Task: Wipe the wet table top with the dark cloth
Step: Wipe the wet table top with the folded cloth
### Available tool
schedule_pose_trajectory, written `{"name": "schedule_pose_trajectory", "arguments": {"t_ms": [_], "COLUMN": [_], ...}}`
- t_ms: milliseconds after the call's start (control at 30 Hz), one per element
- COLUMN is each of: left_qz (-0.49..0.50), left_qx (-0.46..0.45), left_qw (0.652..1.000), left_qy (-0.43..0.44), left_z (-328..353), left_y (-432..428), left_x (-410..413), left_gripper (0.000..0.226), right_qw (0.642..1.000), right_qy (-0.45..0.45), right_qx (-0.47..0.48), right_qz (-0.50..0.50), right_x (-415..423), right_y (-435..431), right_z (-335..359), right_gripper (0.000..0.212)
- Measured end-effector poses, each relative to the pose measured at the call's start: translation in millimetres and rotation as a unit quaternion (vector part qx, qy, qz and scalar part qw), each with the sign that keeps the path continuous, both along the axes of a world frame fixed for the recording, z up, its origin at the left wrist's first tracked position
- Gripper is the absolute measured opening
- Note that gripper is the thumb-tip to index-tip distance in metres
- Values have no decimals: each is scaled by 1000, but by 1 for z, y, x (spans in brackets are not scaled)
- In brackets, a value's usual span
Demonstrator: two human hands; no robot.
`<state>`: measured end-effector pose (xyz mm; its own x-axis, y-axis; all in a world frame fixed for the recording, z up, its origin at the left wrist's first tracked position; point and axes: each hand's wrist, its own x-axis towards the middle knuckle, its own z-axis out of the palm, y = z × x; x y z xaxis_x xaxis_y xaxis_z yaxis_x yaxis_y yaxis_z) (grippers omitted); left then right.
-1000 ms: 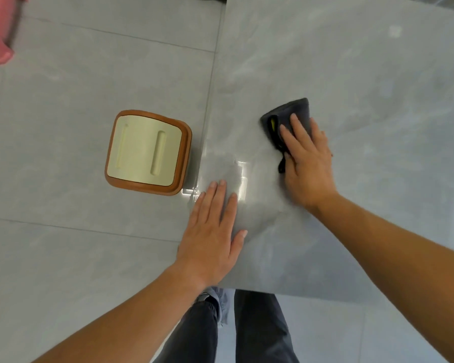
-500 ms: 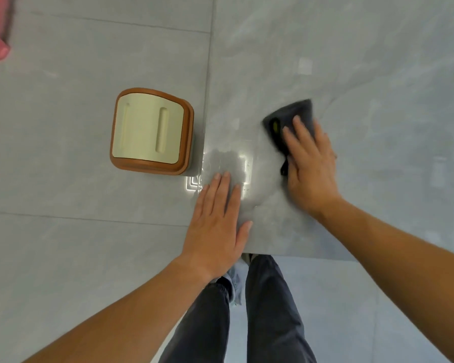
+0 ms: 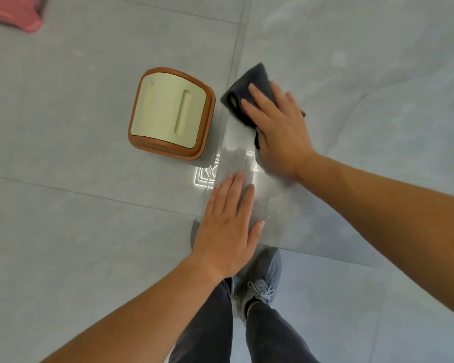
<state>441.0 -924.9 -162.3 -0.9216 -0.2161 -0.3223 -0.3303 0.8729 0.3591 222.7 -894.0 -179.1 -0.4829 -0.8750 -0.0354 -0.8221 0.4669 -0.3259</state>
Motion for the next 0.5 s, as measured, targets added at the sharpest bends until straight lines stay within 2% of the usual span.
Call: {"name": "schedule_pose_trajectory", "arguments": {"t_ms": [100, 167, 233, 300, 367, 400, 433, 500], "left_qz": [-4, -3, 3, 10, 19, 24, 27, 29], "left_qx": [-14, -23, -27, -32, -36, -36, -36, -39], "left_qw": [1000, 1000, 999, 999, 999, 999, 999, 999], "left_qy": [-10, -17, -17, -17, -17, -15, -13, -12], "left_z": [3, 6, 7, 6, 6, 6, 6, 6], "left_y": [5, 8, 10, 11, 13, 14, 15, 16], "left_x": [9, 11, 11, 9, 9, 9, 8, 8], "left_gripper": [67, 67, 67, 66, 65, 65, 64, 64], "right_qw": [982, 966, 973, 994, 1000, 999, 999, 999], "right_qy": [-3, 0, 11, -7, -27, -22, -17, -15], "right_qx": [32, 45, 42, 14, -7, -11, -9, 0], "right_qz": [189, 254, 225, 108, -11, -40, -38, 45], "right_x": [19, 1, -23, -33, -13, 3, 19, 38], "right_y": [50, 62, 59, 52, 51, 57, 68, 100], "right_z": [3, 6, 5, 7, 9, 9, 9, 8], "right_gripper": [64, 64, 59, 56, 57, 58, 60, 59]}}
